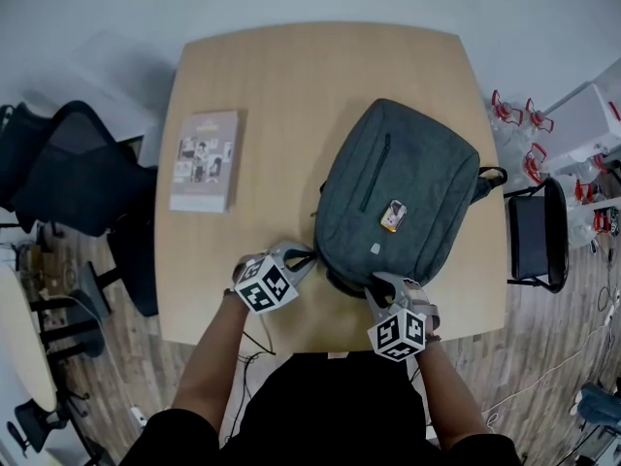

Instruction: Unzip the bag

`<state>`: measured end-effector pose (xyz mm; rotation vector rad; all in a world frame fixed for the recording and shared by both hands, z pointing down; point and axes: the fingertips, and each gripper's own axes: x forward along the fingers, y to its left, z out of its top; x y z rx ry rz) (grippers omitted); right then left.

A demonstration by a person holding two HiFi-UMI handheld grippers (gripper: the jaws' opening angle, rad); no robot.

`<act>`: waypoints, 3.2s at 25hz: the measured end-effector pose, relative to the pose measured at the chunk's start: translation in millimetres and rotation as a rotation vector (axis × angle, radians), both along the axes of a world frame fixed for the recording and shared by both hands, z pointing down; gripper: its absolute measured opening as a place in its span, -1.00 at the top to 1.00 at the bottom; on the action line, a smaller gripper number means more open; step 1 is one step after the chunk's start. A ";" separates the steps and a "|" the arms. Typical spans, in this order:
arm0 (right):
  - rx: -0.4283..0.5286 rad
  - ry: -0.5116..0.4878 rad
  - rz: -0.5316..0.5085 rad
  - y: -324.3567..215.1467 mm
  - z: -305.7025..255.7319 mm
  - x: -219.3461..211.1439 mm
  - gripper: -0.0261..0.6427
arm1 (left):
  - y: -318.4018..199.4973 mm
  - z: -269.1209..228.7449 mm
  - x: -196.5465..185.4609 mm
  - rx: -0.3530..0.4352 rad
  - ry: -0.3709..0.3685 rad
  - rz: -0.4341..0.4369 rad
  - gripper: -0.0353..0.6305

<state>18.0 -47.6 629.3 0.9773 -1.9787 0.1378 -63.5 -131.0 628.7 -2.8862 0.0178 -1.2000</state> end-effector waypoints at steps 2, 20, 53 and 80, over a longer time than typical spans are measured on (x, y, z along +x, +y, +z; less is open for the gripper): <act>-0.005 -0.013 0.020 -4.7 0.0 -4.4 0.66 | 4.6 -2.2 -1.8 -0.003 0.004 -0.005 0.82; -0.001 -0.088 0.184 -35.1 4.3 -45.0 0.60 | 36.0 -4.3 -12.5 -0.066 -0.061 -0.175 0.80; -0.049 0.072 -0.268 18.2 27.0 43.6 0.42 | 52.1 -3.8 -7.7 -0.028 -0.121 -0.394 0.82; 0.050 0.029 -0.468 14.5 -6.0 7.9 0.21 | 84.1 4.5 -5.6 -0.099 -0.040 -0.480 0.81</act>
